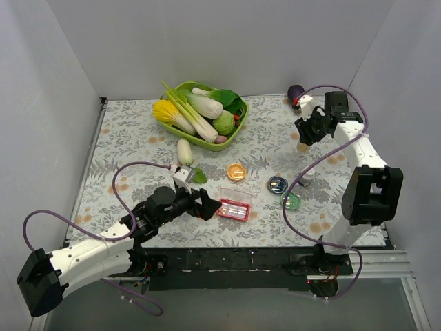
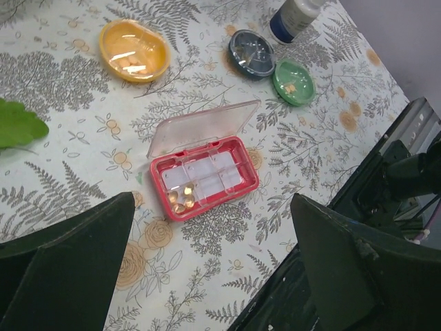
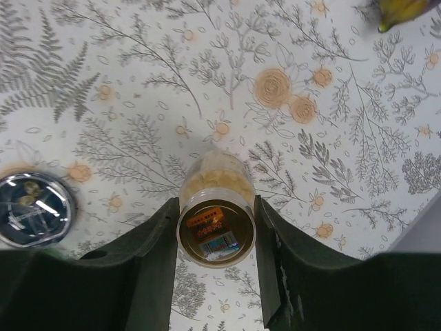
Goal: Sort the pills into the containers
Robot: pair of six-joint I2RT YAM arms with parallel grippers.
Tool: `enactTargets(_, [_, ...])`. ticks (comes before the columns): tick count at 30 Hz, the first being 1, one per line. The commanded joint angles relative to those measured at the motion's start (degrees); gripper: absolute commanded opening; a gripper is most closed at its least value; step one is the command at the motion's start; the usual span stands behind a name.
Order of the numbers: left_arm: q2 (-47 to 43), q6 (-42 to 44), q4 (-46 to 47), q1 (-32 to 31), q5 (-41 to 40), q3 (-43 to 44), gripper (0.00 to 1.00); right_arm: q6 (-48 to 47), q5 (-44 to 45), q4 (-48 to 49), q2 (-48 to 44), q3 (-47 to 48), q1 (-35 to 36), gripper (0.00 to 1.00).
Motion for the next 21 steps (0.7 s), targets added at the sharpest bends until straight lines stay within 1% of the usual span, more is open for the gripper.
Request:
enactTargets(1, [-0.7,-9.1,-3.8,0.3,-4.6,-0.1,0.98,-2.4,4.8,0.3,4.0,4.7,-0.8,0.24])
enactTargets(3, [-1.2,-11.5,-4.0,0.3,-4.7,-1.1,0.98,-2.7,4.6,-0.4,5.8,5.5,-0.8,0.26])
enactTargets(4, [-1.4,-12.1,-4.0,0.3,-4.7,-1.4,0.98,-2.7,4.6,-1.0,6.4,5.6,-2.3,0.28])
enactTargets(9, [-2.3,-15.2,-4.1,0.3,-4.6,-2.6,0.98,-2.9,4.5,-1.8,10.0,5.8,-3.1,0.31])
enactTargets(11, [-2.4,-15.7,-4.5,0.3,-4.7,-2.7,0.98,-2.8,4.5,-1.8,10.7,5.7,-3.5,0.34])
enactTargets(12, [-2.6,-15.7,-4.7,0.3,-4.8,-2.6,0.98,-2.8,4.3,-1.9,11.1,5.6,-3.6,0.37])
enactTargets(13, [-2.7,-16.1,-4.9,0.3,-4.9,-2.6,0.98,-2.9,4.3,-2.0,11.1,5.3,-3.6,0.48])
enactTargets(15, [-3.0,-16.5,-5.3,0.3,-5.3,-2.6,0.98,-3.2,3.3,-2.8,10.7,5.3,-3.6,0.61])
enactTargets(16, [-2.9,-16.7,-5.4,0.3,-5.3,-2.6,0.98,-3.3,3.1,-3.0,10.5,5.1,-3.7,0.72])
enactTargets(20, [-2.9,-17.2,-5.6,0.3,-5.1,-2.3,0.98,-4.1,1.5,-3.9,7.5,5.7,-3.7,0.86])
enactTargets(21, [-2.6,-17.3,-5.7,0.3,-5.0,-2.2,0.98,-4.2,0.4,-4.1,6.9,6.0,-3.7,0.92])
